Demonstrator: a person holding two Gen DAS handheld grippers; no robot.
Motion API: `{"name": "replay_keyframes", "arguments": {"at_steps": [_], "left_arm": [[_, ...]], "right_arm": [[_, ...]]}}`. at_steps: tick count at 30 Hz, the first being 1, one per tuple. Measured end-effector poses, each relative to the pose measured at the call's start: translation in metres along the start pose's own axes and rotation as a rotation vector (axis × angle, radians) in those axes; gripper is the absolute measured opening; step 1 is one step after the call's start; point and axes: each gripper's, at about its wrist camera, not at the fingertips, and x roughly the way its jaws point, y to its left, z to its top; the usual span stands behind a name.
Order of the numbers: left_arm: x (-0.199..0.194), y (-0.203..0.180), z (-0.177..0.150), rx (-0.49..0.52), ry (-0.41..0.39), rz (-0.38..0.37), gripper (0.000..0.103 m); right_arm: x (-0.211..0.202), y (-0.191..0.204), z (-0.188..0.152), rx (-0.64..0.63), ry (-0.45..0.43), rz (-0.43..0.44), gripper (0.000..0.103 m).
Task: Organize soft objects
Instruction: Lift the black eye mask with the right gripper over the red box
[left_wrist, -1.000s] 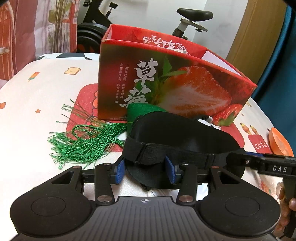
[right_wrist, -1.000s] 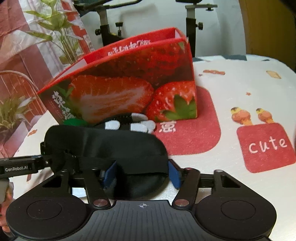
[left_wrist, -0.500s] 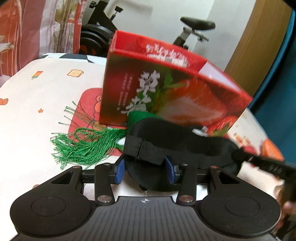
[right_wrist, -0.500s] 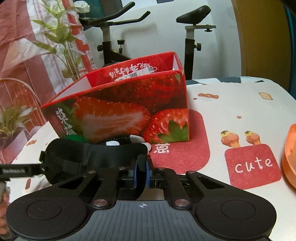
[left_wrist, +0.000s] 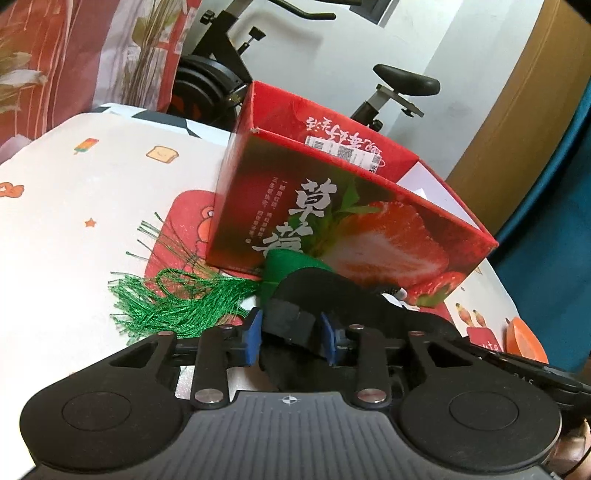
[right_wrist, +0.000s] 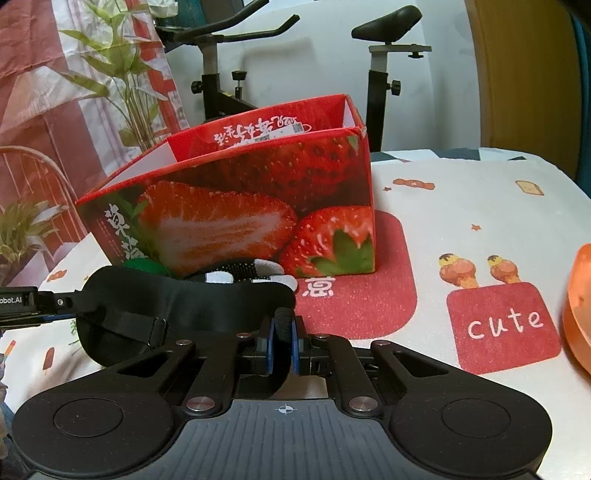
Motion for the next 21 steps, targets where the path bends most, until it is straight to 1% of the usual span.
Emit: {"name": "replay_keyframes", "arguments": {"at_steps": [1,2,5,12,16,21], "left_arm": [[0.0,0.0,0.0,0.002,-0.004,0.002,0.019],[-0.001,0.001,0.0,0.007,-0.007,0.008,0.016],[-0.005,-0.003,0.0,0.044,-0.025,0.014,0.01],[-0.028,-0.021,0.009,0.121,-0.104,0.016,0.008],[-0.048,-0.032,0.018,0.159,-0.179,0.012,0.008],[-0.073,-0.046,0.038,0.187,-0.281,0.002,0.008]], "right_arm": [[0.0,0.0,0.0,0.001,0.002,0.0,0.008],[0.0,0.0,0.0,0.001,0.003,-0.001,0.008],[-0.003,0.0,0.002,0.003,-0.006,0.011,0.008],[-0.025,0.012,0.017,-0.052,-0.087,0.049,0.008],[-0.042,0.019,0.032,-0.082,-0.144,0.068,0.008],[-0.063,0.028,0.06,-0.124,-0.227,0.091,0.007]]}}
